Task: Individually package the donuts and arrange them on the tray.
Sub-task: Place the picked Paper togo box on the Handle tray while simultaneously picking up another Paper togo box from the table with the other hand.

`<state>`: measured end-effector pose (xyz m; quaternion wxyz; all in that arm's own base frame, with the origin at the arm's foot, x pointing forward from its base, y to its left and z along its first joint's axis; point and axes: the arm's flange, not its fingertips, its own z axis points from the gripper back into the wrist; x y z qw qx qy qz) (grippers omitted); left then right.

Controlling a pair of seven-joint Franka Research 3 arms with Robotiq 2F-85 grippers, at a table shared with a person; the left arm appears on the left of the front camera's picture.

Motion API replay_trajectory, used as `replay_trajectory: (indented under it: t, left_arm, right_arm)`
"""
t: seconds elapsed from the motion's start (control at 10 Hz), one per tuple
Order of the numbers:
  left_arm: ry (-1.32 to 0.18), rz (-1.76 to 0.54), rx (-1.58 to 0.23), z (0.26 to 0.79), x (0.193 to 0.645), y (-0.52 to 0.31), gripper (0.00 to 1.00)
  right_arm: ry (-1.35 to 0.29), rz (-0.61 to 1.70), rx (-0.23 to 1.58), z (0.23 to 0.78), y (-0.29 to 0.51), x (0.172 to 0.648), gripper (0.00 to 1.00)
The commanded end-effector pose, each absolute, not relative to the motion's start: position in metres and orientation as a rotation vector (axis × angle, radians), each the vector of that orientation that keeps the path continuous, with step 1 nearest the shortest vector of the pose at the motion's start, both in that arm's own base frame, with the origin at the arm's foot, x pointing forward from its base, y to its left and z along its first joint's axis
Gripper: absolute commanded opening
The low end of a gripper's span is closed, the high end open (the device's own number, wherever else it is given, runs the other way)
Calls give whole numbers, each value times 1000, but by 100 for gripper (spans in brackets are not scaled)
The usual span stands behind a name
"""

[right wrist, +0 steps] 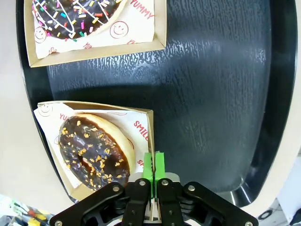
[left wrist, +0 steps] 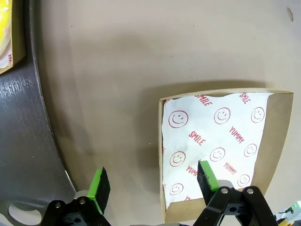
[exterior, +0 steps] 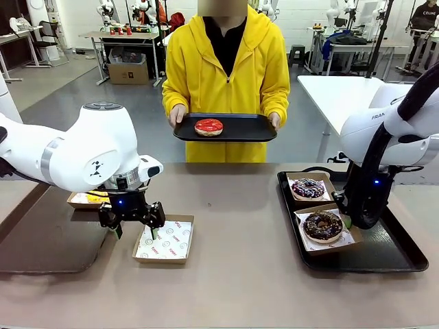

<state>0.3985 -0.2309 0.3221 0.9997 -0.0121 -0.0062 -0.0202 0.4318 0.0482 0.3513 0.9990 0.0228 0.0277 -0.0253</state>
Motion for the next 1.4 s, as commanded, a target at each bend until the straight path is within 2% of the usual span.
replay_trajectory:
  t: [0.0,0.1,0.2,0.3,0.4,0.5,0.6,0.7,0.8,1.0,1.3]
  left_arm:
    - [-39,-9,-14,320,401,-239,97]
    - [-43,-8,-32,322,400,-239,97]
    - [-40,-16,-39,325,400,-238,37]
    - [-39,-17,-40,326,400,-238,37]
    - [-35,-14,-45,327,399,-238,0]
    - [-34,-13,-47,328,399,-238,33]
    - [-36,-10,-45,329,400,-238,0]
    - [-34,-8,-43,328,401,-238,0]
    - [-31,-8,-43,328,401,-238,0]
    - [-27,-6,-46,327,402,-238,0]
    - [-22,-6,-50,326,402,-238,0]
  right_arm:
    - [50,-59,66,351,53,435,2]
    - [48,-57,68,352,53,434,2]
    - [55,-53,78,352,53,434,7]
    - [60,-45,84,352,53,434,61]
    - [62,-43,87,353,53,434,67]
    - [64,-44,88,353,53,433,100]
    - [65,-45,89,354,53,434,100]
    - [67,-45,91,354,53,434,100]
    - [70,-45,92,354,53,434,84]
    - [76,-44,94,353,53,433,100]
    - [83,-45,98,353,52,432,100]
